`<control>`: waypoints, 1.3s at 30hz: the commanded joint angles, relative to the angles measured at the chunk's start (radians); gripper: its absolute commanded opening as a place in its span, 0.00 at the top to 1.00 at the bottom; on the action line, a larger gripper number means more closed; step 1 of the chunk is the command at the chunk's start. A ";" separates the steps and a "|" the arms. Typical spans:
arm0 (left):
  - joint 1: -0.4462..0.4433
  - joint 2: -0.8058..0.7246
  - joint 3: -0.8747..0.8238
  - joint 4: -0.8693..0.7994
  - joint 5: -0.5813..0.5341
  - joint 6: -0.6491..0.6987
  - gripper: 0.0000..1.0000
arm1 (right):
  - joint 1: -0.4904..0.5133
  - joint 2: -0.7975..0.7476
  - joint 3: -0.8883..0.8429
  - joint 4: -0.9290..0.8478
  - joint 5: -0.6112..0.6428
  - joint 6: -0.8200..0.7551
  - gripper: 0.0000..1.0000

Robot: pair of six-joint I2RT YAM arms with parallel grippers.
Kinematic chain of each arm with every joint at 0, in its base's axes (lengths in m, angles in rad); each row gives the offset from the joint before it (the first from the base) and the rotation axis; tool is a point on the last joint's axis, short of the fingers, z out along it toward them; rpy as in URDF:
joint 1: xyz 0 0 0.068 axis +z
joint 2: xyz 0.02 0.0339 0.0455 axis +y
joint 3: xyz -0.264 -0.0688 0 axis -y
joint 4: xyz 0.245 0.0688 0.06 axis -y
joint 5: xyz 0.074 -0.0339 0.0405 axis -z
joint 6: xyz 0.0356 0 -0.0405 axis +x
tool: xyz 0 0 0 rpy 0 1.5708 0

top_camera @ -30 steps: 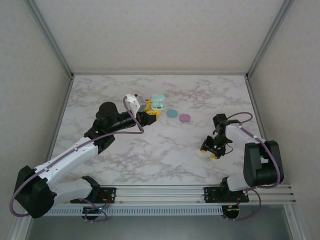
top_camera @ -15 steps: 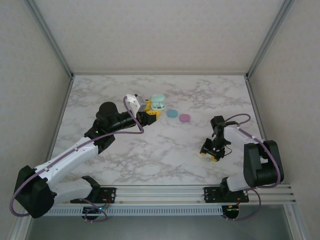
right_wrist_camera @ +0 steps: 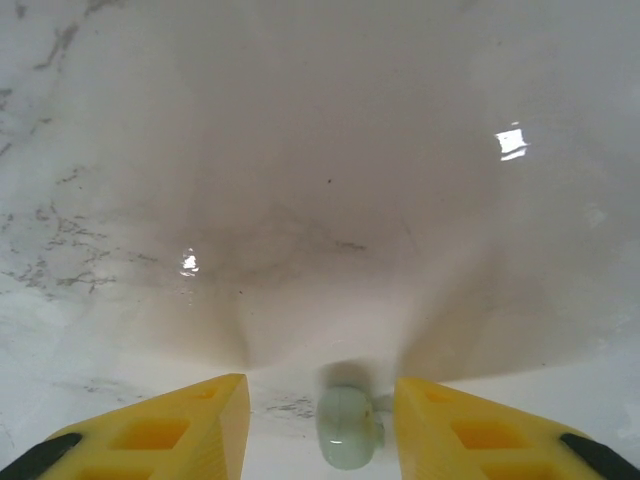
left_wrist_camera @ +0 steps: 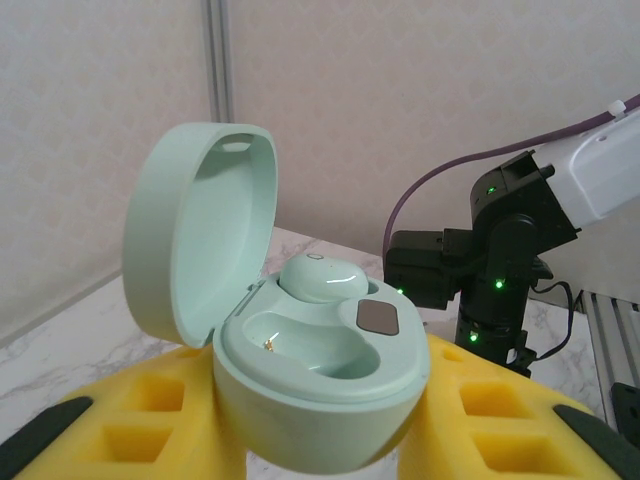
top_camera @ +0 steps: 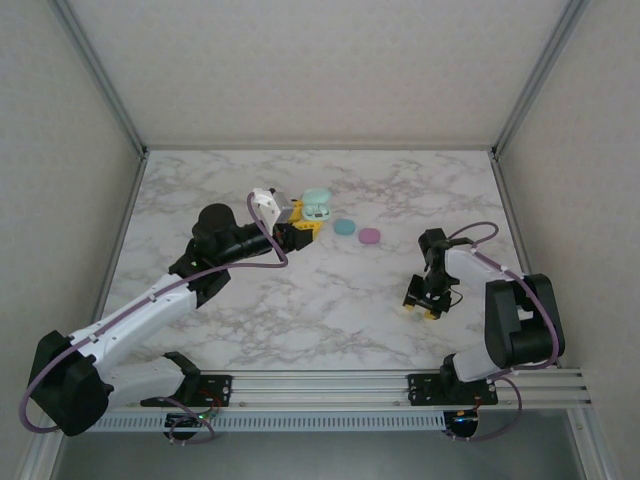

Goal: Insert the wireless bluetooth earbuds into the charging case

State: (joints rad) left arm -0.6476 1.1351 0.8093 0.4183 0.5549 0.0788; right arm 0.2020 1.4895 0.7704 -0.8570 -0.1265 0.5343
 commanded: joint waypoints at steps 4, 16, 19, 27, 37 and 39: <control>-0.011 -0.008 0.000 0.023 -0.007 -0.002 0.79 | 0.014 -0.002 0.015 -0.048 0.024 0.002 0.61; -0.011 -0.009 -0.001 0.020 -0.012 0.000 0.79 | 0.050 0.031 0.025 -0.066 0.045 0.013 0.68; -0.011 -0.008 -0.001 0.022 -0.012 0.000 0.79 | 0.053 0.028 0.018 -0.057 0.058 0.017 0.70; -0.011 -0.008 0.002 0.020 -0.012 0.001 0.79 | 0.053 0.032 0.028 -0.061 0.088 0.016 0.78; -0.011 0.001 0.001 0.025 -0.030 0.000 0.79 | 0.054 -0.145 0.101 -0.073 -0.083 0.005 0.83; -0.011 0.004 0.002 0.024 -0.030 0.003 0.79 | 0.053 -0.223 0.152 -0.055 -0.188 0.021 0.83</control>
State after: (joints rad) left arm -0.6476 1.1351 0.8093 0.4183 0.5385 0.0788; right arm 0.2478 1.3720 0.8364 -0.9100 -0.1635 0.5400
